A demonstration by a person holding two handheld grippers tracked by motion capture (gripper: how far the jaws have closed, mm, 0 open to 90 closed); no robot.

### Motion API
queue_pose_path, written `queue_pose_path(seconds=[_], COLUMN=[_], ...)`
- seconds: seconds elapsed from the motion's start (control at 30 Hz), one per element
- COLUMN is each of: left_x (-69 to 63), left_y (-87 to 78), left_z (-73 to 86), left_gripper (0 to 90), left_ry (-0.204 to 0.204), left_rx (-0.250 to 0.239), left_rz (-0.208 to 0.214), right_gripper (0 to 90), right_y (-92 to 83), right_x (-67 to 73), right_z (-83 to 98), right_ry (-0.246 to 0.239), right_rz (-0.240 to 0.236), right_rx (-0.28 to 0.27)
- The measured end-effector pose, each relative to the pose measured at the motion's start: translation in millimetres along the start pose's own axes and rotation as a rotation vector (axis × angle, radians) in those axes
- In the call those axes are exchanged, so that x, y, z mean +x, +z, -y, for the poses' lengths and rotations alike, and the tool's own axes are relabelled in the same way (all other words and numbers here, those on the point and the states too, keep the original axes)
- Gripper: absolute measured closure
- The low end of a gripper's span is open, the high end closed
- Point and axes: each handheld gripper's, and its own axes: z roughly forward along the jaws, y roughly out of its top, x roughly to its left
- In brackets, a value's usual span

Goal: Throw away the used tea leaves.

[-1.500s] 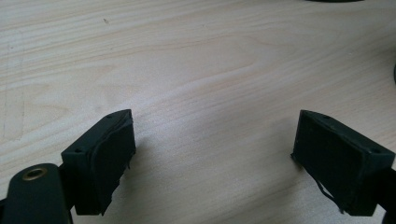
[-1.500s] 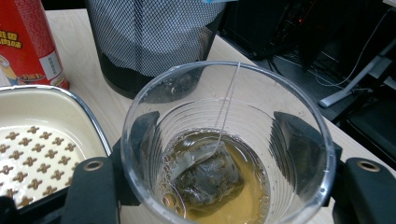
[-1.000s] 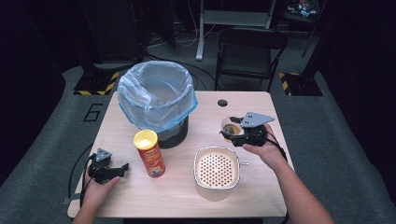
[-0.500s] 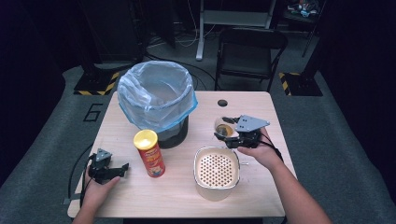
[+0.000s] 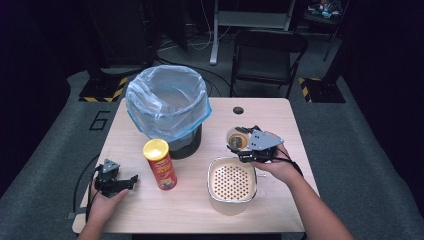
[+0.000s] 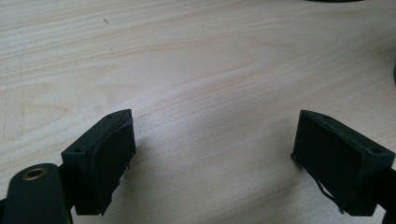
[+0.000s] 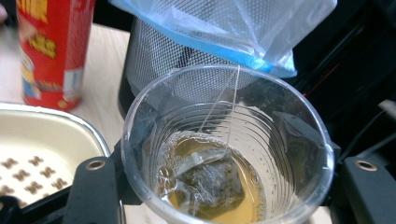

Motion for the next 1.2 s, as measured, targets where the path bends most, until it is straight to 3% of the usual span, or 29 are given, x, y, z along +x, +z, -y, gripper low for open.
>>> queue_pose_path(seconds=[0.23,0.47,0.6,0.63,0.7,0.73,0.83,0.9,1.03,1.2], left_x=[0.0,0.0,-0.8,-0.8,-0.8,-0.9,-1.1,-1.2,-1.1,-1.0], left_y=[0.0,0.0,0.7,0.7,0.8,0.9,0.9,0.8,0.7,0.9], left_z=[0.0,0.0,0.4,0.4,0.4,0.4,0.5,0.5,0.5,0.5], left_gripper=[12.7,12.7,12.7,12.7,12.7,12.7,12.7,12.7,12.7,12.7], left_ry=[0.001,0.0,-0.001,-0.001,0.0,-0.002,-0.004,-0.004,0.0,0.003], left_rx=[0.0,0.0,-0.011,-0.011,-0.012,-0.013,-0.012,-0.011,-0.01,-0.013], left_rz=[0.0,0.0,-0.003,-0.003,-0.002,-0.001,0.001,0.002,0.003,0.002], right_gripper=[35.4,35.9,35.9,35.9,35.9,35.9,35.9,35.8,35.8,35.4], right_y=[0.6,-1.0,-1.4,-1.4,-0.8,0.0,1.8,1.8,1.0,-2.4], right_x=[20.4,35.4,46.1,46.1,52.3,56.9,62.4,64.2,70.6,81.8], right_z=[-3.8,-7.3,-6.9,-6.9,-6.7,-5.6,-4.0,-3.4,-1.8,-3.3], right_ry=[-0.231,-0.424,-0.616,-0.616,-0.738,-0.84,-0.938,-0.958,-1.066,-1.278], right_rz=[0.091,0.152,0.211,0.211,0.222,0.242,0.238,0.24,0.278,0.341], right_rx=[0.012,0.022,0.067,0.067,0.095,0.114,0.123,0.126,0.123,0.125])
